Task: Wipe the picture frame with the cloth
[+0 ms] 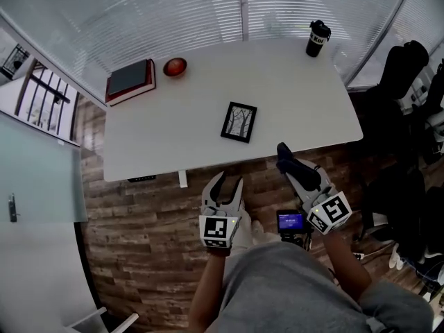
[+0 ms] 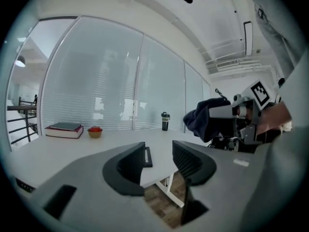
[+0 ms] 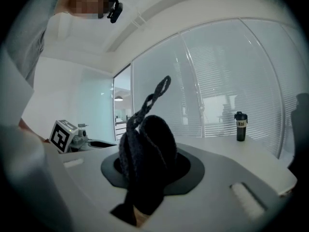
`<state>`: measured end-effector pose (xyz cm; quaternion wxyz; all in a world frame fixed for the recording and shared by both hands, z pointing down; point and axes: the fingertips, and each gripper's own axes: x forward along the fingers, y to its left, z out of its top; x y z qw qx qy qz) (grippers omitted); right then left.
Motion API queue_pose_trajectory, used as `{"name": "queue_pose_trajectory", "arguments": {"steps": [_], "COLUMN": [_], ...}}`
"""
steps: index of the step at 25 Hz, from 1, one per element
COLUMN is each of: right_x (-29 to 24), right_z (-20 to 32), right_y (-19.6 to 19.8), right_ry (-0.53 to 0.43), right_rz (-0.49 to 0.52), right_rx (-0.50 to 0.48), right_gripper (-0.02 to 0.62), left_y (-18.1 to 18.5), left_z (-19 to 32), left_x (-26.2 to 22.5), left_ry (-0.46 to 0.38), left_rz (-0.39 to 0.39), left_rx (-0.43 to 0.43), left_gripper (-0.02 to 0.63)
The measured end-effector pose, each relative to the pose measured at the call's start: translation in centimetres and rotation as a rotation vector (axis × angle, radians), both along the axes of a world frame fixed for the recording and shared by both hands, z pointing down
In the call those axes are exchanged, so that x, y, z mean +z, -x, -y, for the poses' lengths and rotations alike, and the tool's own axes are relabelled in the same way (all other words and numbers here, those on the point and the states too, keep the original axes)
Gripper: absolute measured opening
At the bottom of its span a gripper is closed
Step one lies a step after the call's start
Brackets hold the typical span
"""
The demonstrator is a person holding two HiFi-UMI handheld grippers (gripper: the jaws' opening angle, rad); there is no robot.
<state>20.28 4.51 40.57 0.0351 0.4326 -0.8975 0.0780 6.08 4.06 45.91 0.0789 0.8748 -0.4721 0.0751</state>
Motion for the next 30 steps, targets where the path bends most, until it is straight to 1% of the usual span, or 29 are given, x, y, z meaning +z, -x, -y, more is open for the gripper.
{"name": "queue_pose_trajectory", "arguments": {"steps": [4,6,9,11,14,16,18,21,22,24,25,26,27,28,30], "right_x": [-0.8,-1.2,-1.5,-1.7,-2.3,-2.7,-2.9,-2.6,-2.3,-1.8,-1.4,-1.1,-0.8,-0.5,-0.1], "right_z": [3.2,5.2,7.9,9.4,11.0,11.9,13.1,14.1,14.4,15.4,16.1,16.7,17.3,17.8,18.7], "right_y": [0.5,0.4,0.5,1.1,2.4,3.3,3.5,3.4,3.4,3.6,3.6,3.7,3.8,4.0,4.4], "right_ry": [-0.008,-0.004,0.008,0.011,0.001,-0.020,-0.040,-0.025,-0.015,0.002,0.009,0.015,0.019,0.020,0.021], "right_rz": [-0.020,-0.021,-0.035,-0.055,-0.082,-0.104,-0.137,-0.150,-0.145,-0.142,-0.144,-0.150,-0.157,-0.164,-0.170], "right_rx": [0.038,0.061,0.095,0.102,0.092,0.087,0.100,0.122,0.123,0.118,0.113,0.106,0.096,0.084,0.057], "right_gripper": [0.124,0.124,0.124,0.124,0.124,0.124,0.124,0.124,0.124,0.124,0.124,0.124,0.124,0.124,0.124], "left_y": [0.8,0.8,0.0,-0.6,-1.0,-1.0,-1.3,-2.3,-2.6,-3.2,-3.7,-4.0,-4.2,-4.1,-3.2], "left_z": [4.7,7.4,10.6,12.3,14.3,15.7,17.1,17.7,17.7,17.9,18.0,18.0,18.0,17.9,17.8], "left_x": [2.6,4.3,7.3,8.8,10.9,11.6,12.1,13.6,14.1,15.4,15.8,16.0,16.1,16.1,16.4], "left_ry": [0.030,0.053,0.122,0.149,0.172,0.158,0.146,0.190,0.205,0.229,0.237,0.238,0.235,0.235,0.257], "left_rz": [0.064,0.075,0.064,0.067,0.089,0.116,0.147,0.181,0.209,0.305,0.357,0.395,0.417,0.426,0.413], "left_rx": [-0.002,-0.004,0.017,0.041,0.074,0.085,0.090,0.106,0.112,0.142,0.168,0.194,0.214,0.227,0.244], "left_gripper": [0.264,0.333,0.476,0.516,0.531,0.534,0.554,0.582,0.591,0.594,0.590,0.568,0.522,0.512,0.503]}}
